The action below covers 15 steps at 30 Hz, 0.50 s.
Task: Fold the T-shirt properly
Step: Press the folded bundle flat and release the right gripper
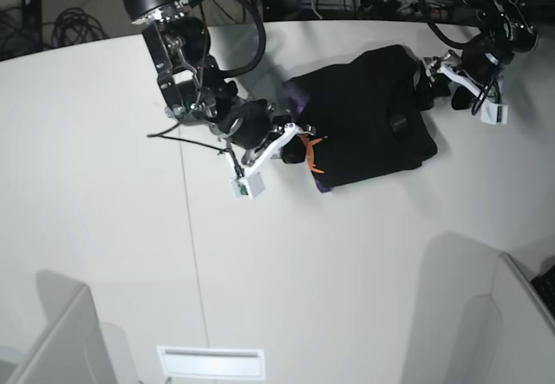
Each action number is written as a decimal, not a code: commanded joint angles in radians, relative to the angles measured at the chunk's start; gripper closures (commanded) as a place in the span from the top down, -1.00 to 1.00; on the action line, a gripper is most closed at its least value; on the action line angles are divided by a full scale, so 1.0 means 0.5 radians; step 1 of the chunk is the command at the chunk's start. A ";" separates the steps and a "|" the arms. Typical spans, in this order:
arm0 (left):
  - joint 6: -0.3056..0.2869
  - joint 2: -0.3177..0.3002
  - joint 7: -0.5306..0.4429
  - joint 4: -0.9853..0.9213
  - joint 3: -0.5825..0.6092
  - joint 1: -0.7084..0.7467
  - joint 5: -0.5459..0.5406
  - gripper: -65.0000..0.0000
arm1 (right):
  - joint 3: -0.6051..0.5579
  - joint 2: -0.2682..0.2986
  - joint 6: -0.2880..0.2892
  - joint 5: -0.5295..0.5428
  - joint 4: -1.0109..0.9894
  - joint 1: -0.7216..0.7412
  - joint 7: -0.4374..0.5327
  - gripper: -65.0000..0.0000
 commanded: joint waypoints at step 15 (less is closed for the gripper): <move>-0.018 -0.021 -0.049 -0.265 0.338 -0.169 -0.036 0.79 | 0.016 0.119 0.015 0.018 0.123 -0.071 0.043 -1.00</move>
